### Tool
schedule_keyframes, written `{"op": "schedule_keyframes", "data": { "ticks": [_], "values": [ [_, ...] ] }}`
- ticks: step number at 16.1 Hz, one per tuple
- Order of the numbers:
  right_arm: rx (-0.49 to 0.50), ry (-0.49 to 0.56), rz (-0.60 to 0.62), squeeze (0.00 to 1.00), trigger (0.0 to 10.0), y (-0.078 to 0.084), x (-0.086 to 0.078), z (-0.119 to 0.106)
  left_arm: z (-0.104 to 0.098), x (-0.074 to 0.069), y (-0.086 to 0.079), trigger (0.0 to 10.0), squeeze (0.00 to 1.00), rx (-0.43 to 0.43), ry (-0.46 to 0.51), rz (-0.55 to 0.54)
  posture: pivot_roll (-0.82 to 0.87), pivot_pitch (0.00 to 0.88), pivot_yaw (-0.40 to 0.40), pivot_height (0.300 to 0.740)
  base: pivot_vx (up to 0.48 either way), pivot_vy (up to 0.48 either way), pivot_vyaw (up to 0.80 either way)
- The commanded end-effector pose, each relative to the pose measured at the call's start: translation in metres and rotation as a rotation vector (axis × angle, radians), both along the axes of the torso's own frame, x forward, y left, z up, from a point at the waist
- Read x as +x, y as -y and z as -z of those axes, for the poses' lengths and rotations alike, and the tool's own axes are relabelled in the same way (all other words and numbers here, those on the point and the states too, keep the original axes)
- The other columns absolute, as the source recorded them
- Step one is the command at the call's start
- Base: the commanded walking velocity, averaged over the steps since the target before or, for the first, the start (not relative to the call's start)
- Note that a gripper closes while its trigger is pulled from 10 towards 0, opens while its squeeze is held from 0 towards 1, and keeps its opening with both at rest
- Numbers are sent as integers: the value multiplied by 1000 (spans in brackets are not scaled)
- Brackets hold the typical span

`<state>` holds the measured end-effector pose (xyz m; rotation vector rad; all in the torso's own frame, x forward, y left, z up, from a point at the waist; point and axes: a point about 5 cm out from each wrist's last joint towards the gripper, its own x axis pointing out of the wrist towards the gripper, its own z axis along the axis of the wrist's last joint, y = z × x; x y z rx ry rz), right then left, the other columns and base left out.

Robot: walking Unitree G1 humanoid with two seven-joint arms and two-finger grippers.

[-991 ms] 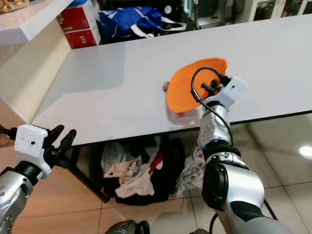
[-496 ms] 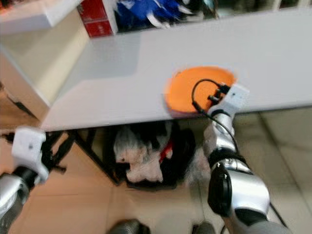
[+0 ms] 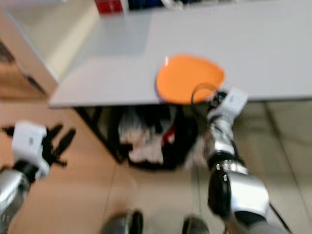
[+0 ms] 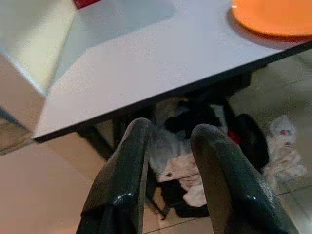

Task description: Setting the table

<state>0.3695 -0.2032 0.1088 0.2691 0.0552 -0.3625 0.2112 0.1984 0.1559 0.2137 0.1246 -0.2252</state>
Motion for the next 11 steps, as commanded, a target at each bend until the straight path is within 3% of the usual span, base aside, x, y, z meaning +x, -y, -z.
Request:
{"op": "schedule_keyframes", "data": {
  "ticks": [1, 4, 5, 7, 8, 10, 11],
  "values": [
    [2, -14, -28, 0, 10000, -6, 1, 2, 4, 1, 0, 10000, 0, -7, -8, -18, 148, 149, 155, 740, 0, 0, 0],
    [-48, 43, -63, 0, 10000, -7, 4, -8, 9, 13, 12, 10000, 0, -63, 13, -36, 92, 102, 99, 740, 0, 0, 0],
    [-166, 129, -113, 0, 10000, -13, 7, -24, 11, 22, 19, 10000, 0, -101, 30, -52, 63, 73, 76, 740, 0, 0, 0],
    [-294, 272, -146, 0, 10000, -17, 7, -48, 18, 34, 30, 10000, 0, -154, 34, -62, 3, 21, 42, 740, 0, 0, 0],
    [-312, 291, -147, 0, 10000, -17, 6, -51, 21, 37, 32, 10000, 0, -160, 31, -62, -12, 8, 36, 740, 0, 0, 0],
    [-466, 409, -182, 0, 10000, -21, -10, -65, 29, 49, 39, 10000, 0, -200, 27, -65, -63, 0, 18, 740, 0, 0, 0],
    [-498, 426, -186, 0, 10000, -22, -19, -63, 30, 53, 41, 10000, 0, -212, 25, -69, -72, 0, 17, 740, 0, 0, 0]
  ]
}}
